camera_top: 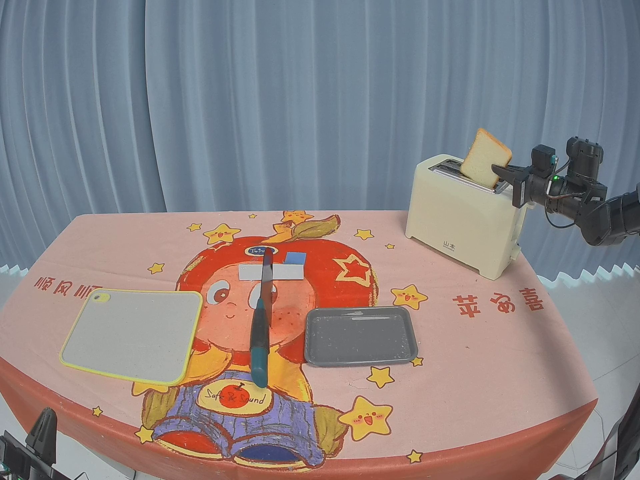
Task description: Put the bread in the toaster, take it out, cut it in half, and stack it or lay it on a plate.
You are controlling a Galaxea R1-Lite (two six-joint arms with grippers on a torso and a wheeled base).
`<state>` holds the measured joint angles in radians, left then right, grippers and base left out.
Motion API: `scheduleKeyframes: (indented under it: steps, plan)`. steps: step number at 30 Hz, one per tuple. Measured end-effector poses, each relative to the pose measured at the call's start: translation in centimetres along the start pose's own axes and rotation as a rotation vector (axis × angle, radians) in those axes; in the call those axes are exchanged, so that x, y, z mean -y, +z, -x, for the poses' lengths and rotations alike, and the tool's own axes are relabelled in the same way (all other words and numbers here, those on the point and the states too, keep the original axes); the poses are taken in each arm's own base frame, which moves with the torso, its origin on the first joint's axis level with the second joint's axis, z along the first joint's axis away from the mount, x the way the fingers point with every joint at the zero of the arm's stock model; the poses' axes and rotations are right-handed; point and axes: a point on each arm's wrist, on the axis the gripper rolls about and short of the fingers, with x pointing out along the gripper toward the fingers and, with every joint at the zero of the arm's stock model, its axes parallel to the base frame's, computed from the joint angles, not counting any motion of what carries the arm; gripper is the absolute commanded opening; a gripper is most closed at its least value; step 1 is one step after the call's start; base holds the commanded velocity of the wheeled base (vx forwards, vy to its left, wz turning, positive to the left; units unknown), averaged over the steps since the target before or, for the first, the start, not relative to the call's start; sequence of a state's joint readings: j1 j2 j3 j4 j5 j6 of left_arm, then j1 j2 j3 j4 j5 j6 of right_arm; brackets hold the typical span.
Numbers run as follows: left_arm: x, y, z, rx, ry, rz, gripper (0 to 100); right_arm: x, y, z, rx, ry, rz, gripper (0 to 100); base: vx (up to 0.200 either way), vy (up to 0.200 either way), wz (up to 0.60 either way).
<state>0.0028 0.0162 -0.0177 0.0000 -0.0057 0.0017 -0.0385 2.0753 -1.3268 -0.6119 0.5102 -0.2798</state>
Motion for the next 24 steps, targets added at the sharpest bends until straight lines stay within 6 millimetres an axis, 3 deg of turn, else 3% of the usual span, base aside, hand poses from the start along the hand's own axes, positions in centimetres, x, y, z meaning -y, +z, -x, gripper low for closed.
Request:
scheduleKeyframes:
  steps: [24]
  plan:
    - [0.00, 0.00, 0.00, 0.000, 0.000, 0.000, 0, -0.05, 0.68, -0.26, -0.024, 0.012, 0.010, 0, 0.000, 0.000, 0.00]
